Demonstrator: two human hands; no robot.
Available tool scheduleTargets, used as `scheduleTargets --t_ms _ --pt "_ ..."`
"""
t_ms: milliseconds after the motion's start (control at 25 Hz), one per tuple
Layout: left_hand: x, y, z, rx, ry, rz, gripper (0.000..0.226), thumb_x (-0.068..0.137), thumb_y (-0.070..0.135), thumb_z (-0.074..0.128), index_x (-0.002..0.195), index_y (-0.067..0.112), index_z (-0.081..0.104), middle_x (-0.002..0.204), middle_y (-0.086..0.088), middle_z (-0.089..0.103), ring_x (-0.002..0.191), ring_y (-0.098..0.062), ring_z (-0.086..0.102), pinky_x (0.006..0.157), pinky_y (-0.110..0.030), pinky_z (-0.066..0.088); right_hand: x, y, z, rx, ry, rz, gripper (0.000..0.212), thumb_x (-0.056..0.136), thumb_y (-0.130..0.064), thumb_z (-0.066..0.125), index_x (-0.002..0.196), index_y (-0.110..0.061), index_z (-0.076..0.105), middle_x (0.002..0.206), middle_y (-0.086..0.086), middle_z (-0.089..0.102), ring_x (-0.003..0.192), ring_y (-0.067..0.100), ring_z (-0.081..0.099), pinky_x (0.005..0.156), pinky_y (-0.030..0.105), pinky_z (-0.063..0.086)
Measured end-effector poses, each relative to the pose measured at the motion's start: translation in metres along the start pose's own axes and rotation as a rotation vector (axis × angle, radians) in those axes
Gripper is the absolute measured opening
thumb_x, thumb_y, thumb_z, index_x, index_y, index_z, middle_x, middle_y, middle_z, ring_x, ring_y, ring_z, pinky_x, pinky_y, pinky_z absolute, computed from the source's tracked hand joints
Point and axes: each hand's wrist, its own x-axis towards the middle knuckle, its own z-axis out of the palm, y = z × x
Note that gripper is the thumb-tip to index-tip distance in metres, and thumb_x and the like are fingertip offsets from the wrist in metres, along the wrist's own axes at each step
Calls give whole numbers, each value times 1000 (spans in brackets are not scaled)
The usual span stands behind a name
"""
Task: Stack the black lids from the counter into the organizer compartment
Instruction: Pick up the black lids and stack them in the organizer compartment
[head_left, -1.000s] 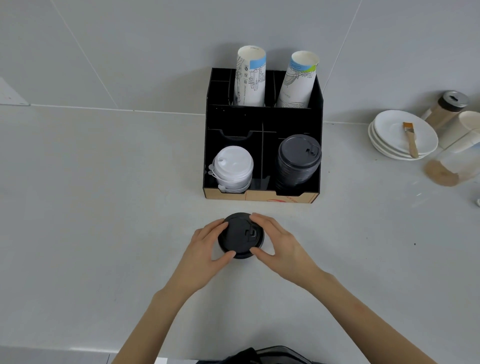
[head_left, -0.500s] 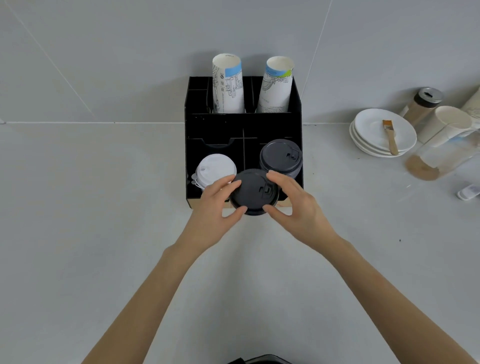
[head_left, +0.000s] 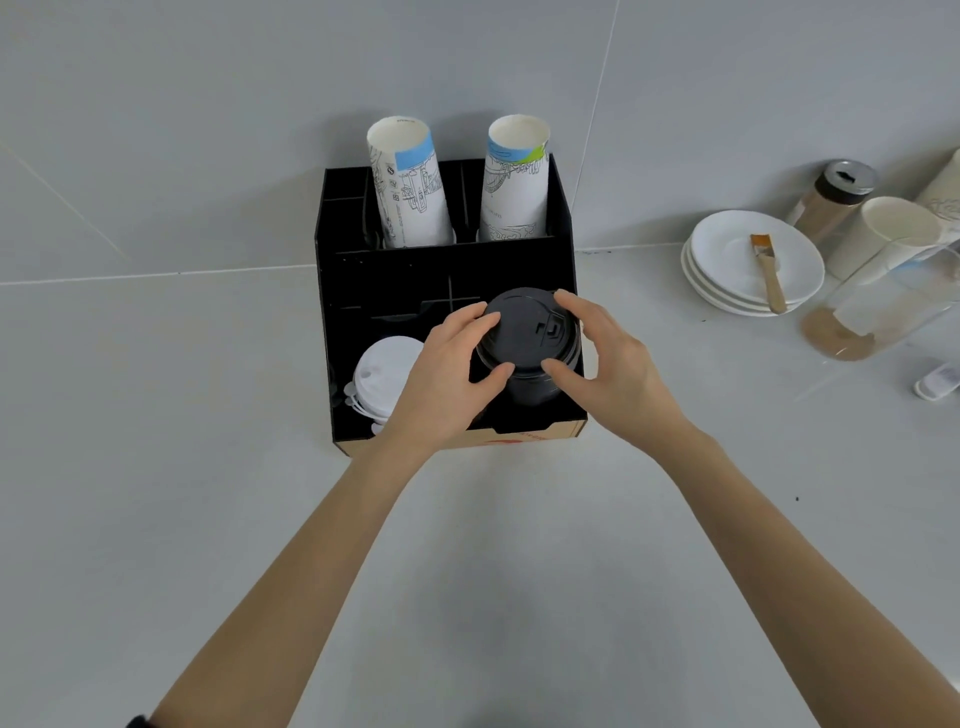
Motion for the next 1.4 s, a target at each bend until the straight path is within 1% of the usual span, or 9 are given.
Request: scheduleTargets --t_ms 120,400,480,640,800,880,960,1160,1400 --pt "8 -1 5 0 -15 -13 51 83 20 58 130 12 39 143 -6 37 131 -22 34 107 -41 37 5 8 0 -2 -8 28 55 84 -9 58 132 -14 33 139 5 42 119 10 39 82 -15 16" --pt "16 -4 15 0 -47 -37 52 83 21 58 131 13 38 144 -5 36 131 -23 32 107 -41 36 9 23 3 -13 -24 50 54 85 -12 57 132 -14 32 141 5 40 127 16 38 83 -14 16" --pt "15 -5 16 -7 -45 -45 52 83 21 58 130 12 39 143 -5 37 131 -23 33 107 -42 37 8 24 6 -8 -23 38 54 84 -10 57 132 -12 33 142 7 38 127 14 37 86 -13 16" --pt "12 -6 17 -12 -38 -40 52 83 21 59 130 12 39 142 -5 38 131 -22 34 107 -41 37 4 24 11 34 6 36 53 83 -8 58 131 -11 36 143 5 36 119 1 33 87 -12 19" --pt "10 -6 19 16 -37 -26 53 83 21 58 131 13 38 143 -5 36 132 -21 31 108 -31 30 0 24 13 32 24 32 53 83 -8 59 130 -11 37 143 4 36 117 -2 33 85 -12 20" --pt "10 -6 19 38 -36 -21 53 83 21 58 131 13 37 143 -5 36 132 -20 30 104 -22 23 -1 25 13 24 18 35 53 83 -8 58 131 -12 37 144 3 35 116 -2 33 85 -12 20" --pt "9 -6 19 64 -38 -4 53 83 20 59 131 12 37 143 -5 36 132 -20 31 100 -17 20 -2 26 13 -2 9 34 54 83 -8 58 131 -12 36 144 3 35 116 -2 32 86 -12 20" --pt "9 -5 19 62 -40 -13 53 84 21 57 132 13 36 144 -4 35 132 -20 31 101 -18 21 -1 28 13 -17 6 36 54 83 -8 58 131 -11 35 143 6 36 116 0 32 86 -13 19" --pt "14 -7 16 41 -79 -31 52 85 24 56 132 16 35 146 -1 34 133 -18 30 106 -24 24 3 29 15 -4 3 53 54 84 -10 58 132 -10 34 143 6 36 115 0 32 84 -14 18"
